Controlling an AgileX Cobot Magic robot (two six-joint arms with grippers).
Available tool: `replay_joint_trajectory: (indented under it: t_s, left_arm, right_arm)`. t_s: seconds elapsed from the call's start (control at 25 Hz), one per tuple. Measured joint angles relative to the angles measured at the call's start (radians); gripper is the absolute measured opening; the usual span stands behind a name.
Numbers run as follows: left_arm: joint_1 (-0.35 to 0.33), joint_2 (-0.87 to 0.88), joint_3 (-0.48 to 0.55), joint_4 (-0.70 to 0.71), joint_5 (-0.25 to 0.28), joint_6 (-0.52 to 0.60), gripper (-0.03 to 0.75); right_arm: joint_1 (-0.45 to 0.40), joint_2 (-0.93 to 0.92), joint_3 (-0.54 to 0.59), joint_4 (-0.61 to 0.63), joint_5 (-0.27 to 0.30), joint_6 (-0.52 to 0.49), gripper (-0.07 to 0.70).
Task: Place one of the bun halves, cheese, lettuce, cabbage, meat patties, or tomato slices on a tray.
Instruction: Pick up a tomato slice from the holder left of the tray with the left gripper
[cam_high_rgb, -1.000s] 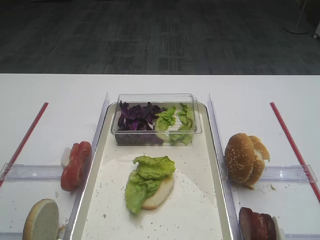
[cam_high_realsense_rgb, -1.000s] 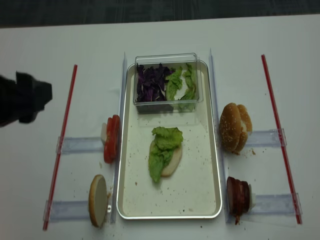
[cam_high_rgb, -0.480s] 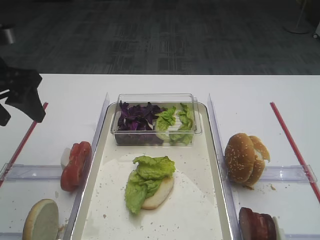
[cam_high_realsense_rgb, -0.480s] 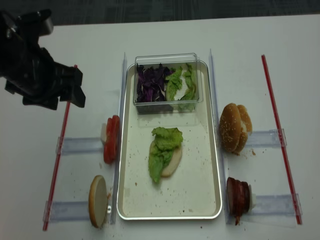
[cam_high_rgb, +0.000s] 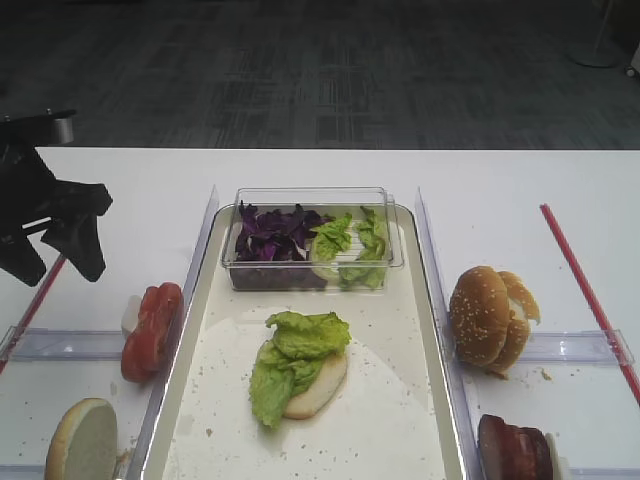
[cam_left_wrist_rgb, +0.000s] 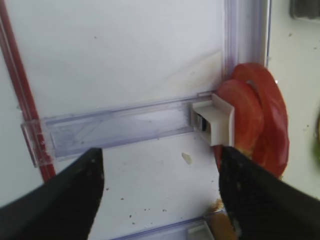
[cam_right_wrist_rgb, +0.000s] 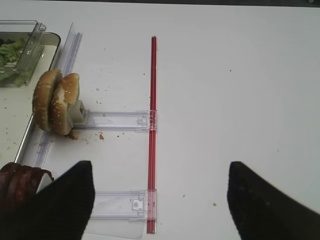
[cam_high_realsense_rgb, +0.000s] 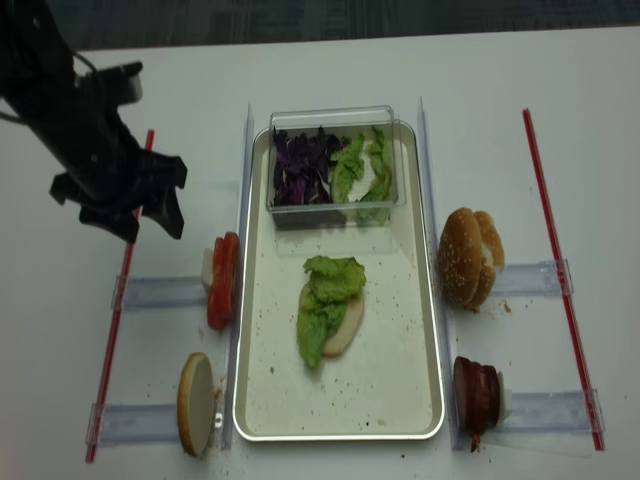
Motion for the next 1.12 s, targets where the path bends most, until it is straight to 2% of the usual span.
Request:
replay_joint_trajectory:
  t_s: [0.36, 0.48, 1.12]
  left_arm:
    - [-0.003, 0.007, 0.000, 0.020, 0.014, 0.006, 0.451]
    - [-0.025, 0.007, 0.000, 0.031, 0.014, 0.000, 0.451]
    - [-0.278, 0.007, 0.000, 0.062, 0.020, -0.118, 0.426]
  right_arm:
    - [0.000, 0.000, 0.000, 0.000, 0.000, 0.000, 0.571]
    - [0.000, 0.000, 0.000, 0.000, 0.000, 0.000, 0.571]
    - [0.000, 0.000, 0.000, 0.000, 0.000, 0.000, 0.571]
